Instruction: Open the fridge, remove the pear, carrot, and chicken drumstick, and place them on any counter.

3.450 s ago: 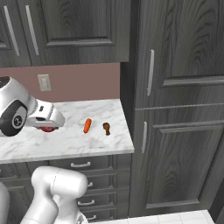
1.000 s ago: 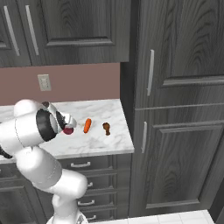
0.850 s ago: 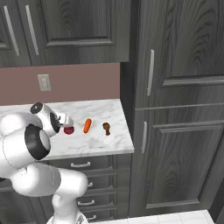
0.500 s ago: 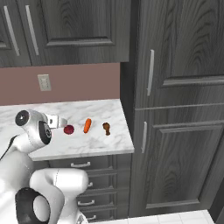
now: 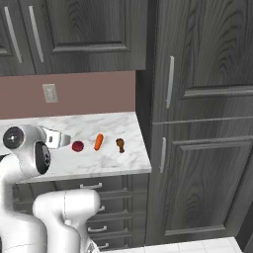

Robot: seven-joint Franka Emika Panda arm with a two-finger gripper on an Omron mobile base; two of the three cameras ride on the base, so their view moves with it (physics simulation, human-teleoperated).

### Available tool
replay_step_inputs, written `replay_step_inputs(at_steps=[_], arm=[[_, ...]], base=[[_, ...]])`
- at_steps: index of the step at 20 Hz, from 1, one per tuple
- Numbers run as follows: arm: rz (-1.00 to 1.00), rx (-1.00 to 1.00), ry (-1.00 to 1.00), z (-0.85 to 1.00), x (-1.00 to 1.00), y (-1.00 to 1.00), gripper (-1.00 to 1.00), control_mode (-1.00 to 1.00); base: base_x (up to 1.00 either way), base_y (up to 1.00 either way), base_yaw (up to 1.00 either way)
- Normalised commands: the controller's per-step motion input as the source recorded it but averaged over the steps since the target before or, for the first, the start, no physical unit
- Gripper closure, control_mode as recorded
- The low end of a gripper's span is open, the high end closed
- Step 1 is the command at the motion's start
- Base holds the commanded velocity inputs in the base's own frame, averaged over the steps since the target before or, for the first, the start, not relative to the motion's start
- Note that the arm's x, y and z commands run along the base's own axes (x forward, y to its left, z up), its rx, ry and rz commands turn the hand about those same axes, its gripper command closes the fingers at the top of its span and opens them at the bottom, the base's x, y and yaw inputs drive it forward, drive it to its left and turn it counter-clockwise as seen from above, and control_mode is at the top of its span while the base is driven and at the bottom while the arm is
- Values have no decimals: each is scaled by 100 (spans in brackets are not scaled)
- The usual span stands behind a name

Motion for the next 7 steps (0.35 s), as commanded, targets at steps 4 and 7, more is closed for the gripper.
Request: replay_step_inputs(at_steps=[4,7], arm=[[0,13,32,100,-60,-35,-100,-100],[-1,8,41,98,-62,-46,-100,-100]], base=[[0,0,0],[0,0,0]])
